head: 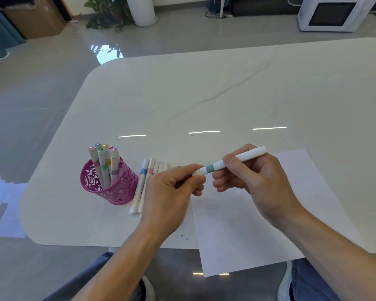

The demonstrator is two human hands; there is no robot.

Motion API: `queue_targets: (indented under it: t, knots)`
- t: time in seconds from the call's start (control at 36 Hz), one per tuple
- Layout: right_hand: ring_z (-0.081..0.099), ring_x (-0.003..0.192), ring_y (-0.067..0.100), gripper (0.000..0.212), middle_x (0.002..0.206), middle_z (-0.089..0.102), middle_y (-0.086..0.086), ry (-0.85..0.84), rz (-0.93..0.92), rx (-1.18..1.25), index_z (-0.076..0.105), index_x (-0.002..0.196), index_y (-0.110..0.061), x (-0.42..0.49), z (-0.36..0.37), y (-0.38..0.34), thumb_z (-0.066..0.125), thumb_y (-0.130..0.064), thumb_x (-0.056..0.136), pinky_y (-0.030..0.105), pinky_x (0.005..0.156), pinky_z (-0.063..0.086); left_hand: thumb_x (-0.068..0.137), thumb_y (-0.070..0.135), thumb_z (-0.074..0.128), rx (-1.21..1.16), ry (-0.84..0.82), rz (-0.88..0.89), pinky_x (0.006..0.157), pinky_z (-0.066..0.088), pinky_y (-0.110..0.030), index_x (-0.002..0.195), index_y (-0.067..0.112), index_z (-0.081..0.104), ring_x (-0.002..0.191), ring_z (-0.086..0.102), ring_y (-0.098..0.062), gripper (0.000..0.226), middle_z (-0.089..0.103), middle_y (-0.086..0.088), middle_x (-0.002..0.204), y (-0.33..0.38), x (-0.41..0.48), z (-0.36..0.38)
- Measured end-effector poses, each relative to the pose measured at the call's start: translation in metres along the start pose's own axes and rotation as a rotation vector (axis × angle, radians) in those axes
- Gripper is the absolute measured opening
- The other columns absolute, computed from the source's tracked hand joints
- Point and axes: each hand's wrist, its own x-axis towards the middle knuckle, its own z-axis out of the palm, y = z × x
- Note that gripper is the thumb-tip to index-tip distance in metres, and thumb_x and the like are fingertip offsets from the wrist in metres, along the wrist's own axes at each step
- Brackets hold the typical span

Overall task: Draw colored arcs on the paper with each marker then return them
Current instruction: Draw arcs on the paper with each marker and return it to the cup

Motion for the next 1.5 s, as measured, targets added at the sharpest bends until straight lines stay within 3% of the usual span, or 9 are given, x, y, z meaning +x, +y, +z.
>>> queue_targets:
  t: [0.19, 0.33, 0.44, 0.64, 0.75, 0.89, 1.08, 1.22, 1.5]
  knots:
    - [0.078, 0.078, 0.037, 0.033, 0.086, 0.079, 0.02, -0.009, 0.024, 0.055, 0.064, 0.102, 0.008, -0.003, 0.004, -0.002, 0.065, -0.024, 0.096, 0.034, 0.068, 0.063, 0.087, 0.005, 0.073, 0.062, -0.007, 0.049, 0.066, 0.054, -0.013, 0.094, 0.037, 0.075, 0.065, 0.07, -0.012, 0.032, 0.074, 0.005, 0.076, 0.002, 0.002, -0.005]
    - [0.077, 0.077, 0.032, 0.027, 0.087, 0.078, 0.02, -0.017, 0.137, 0.075, 0.071, 0.1, 0.001, 0.002, 0.001, -0.004, 0.066, -0.026, 0.097, 0.031, 0.069, 0.062, 0.085, 0.018, 0.076, 0.033, -0.065, -0.006, 0.069, 0.055, -0.015, 0.098, 0.03, 0.077, 0.069, 0.072, -0.013, 0.017, 0.075, 0.004, 0.078, 0.002, 0.005, -0.013]
    - [0.073, 0.071, 0.029, 0.039, 0.083, 0.076, 0.017, 0.005, 0.224, 0.079, 0.073, 0.105, -0.005, 0.004, 0.002, -0.002, 0.077, -0.037, 0.083, 0.029, 0.065, 0.061, 0.08, 0.032, 0.077, -0.133, 0.002, -0.018, 0.077, 0.059, -0.03, 0.096, 0.026, 0.078, 0.076, 0.073, -0.024, 0.017, 0.076, -0.003, 0.082, 0.004, 0.006, -0.021]
    - [0.072, 0.064, 0.021, 0.018, 0.079, 0.078, 0.011, 0.021, 0.234, -0.158, 0.065, 0.114, -0.013, 0.007, 0.004, 0.015, 0.068, -0.024, 0.101, 0.029, 0.062, 0.061, 0.083, 0.027, 0.073, -0.204, 0.14, 0.055, 0.079, 0.06, -0.032, 0.098, 0.016, 0.075, 0.091, 0.073, -0.025, 0.019, 0.076, -0.005, 0.096, 0.012, 0.009, -0.048]
    - [0.074, 0.066, 0.018, 0.017, 0.081, 0.079, 0.005, -0.02, 0.204, -0.317, 0.062, 0.116, -0.02, 0.007, 0.004, 0.02, 0.066, -0.026, 0.101, 0.034, 0.069, 0.063, 0.087, 0.028, 0.07, -0.109, 0.206, 0.169, 0.079, 0.06, -0.029, 0.107, 0.021, 0.076, 0.098, 0.072, -0.021, 0.022, 0.076, -0.002, 0.104, 0.018, 0.005, -0.065]
    - [0.074, 0.067, 0.013, 0.016, 0.08, 0.079, 0.0, -0.043, 0.178, -0.42, 0.059, 0.116, -0.025, 0.007, 0.005, 0.024, 0.065, -0.026, 0.101, 0.022, 0.063, 0.058, 0.099, 0.024, 0.063, 0.04, 0.401, 0.365, 0.084, 0.058, -0.025, 0.119, 0.025, 0.071, 0.101, 0.07, -0.018, 0.022, 0.073, 0.0, 0.108, 0.021, 0.004, -0.089]
    - [0.074, 0.069, 0.011, 0.013, 0.081, 0.079, -0.007, -0.064, 0.152, -0.538, 0.058, 0.112, -0.031, 0.008, 0.005, 0.03, 0.063, -0.026, 0.101, 0.025, 0.068, 0.055, 0.104, 0.026, 0.055, 0.229, 0.558, 0.525, 0.087, 0.057, -0.026, 0.128, 0.028, 0.065, 0.102, 0.067, -0.021, 0.026, 0.065, 0.012, 0.107, 0.016, 0.003, -0.111]
    - [0.073, 0.069, 0.009, 0.013, 0.082, 0.078, -0.01, -0.072, 0.139, -0.587, 0.057, 0.111, -0.033, 0.008, 0.004, 0.032, 0.063, -0.026, 0.102, 0.027, 0.069, 0.056, 0.104, 0.027, 0.055, 0.36, 0.54, 0.513, 0.086, 0.055, -0.027, 0.129, 0.028, 0.065, 0.102, 0.066, -0.02, 0.027, 0.063, 0.015, 0.108, 0.012, 0.004, -0.114]
    - [0.073, 0.07, 0.007, 0.014, 0.083, 0.077, -0.013, -0.087, 0.128, -0.631, 0.057, 0.111, -0.035, 0.008, 0.003, 0.03, 0.063, -0.026, 0.101, 0.034, 0.075, 0.06, 0.092, 0.028, 0.072, 0.566, 0.509, 0.302, 0.069, 0.048, -0.005, 0.11, 0.031, 0.069, 0.085, 0.066, -0.001, 0.019, 0.066, 0.021, 0.095, -0.002, 0.008, -0.111]
